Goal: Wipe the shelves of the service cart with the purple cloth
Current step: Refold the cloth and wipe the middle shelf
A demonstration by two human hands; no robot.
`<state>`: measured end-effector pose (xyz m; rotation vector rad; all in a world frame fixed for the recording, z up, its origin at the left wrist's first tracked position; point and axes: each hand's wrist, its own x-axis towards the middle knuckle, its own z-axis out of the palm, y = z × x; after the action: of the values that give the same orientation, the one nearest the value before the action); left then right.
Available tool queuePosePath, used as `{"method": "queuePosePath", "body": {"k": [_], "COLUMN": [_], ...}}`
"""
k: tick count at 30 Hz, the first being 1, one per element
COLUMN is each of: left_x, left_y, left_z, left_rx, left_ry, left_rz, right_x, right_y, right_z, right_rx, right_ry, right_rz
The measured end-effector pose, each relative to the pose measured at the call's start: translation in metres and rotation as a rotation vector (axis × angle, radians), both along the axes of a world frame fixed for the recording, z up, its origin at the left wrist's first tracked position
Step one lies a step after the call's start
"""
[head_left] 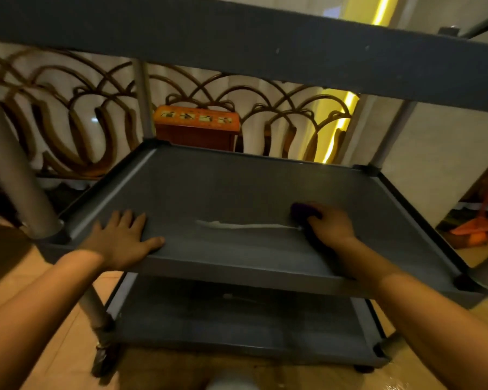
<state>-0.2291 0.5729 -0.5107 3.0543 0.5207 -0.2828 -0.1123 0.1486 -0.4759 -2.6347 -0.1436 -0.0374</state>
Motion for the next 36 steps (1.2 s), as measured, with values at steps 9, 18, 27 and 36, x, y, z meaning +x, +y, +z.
{"method": "queuePosePath", "body": {"k": [9,18,27,36], "left_x": [-0.041,-0.047,-0.055,-0.048], "left_y": [0.015,0.028,0.027,0.023], "left_z": [0.023,0.009,0.017,0.010], "left_rx": [0.078,0.012,-0.161,-0.079], "left_ry": [-0.194,-0.167,-0.258,-0.235], "left_rz": [-0.044,-0.055,0.002,0.069], "right_x": [0.001,0.004,-0.031,0.009], "right_y": [0.140,0.138,0.250,0.296], "right_z": [0.011,-0.011,-0.004,-0.001], "right_rx": [-0.029,0.121,0.113,0.213], "right_ry": [0.007,-0.041,-0.011,0.078], "right_rz": [0.119,0.053,0.471,0.501]}}
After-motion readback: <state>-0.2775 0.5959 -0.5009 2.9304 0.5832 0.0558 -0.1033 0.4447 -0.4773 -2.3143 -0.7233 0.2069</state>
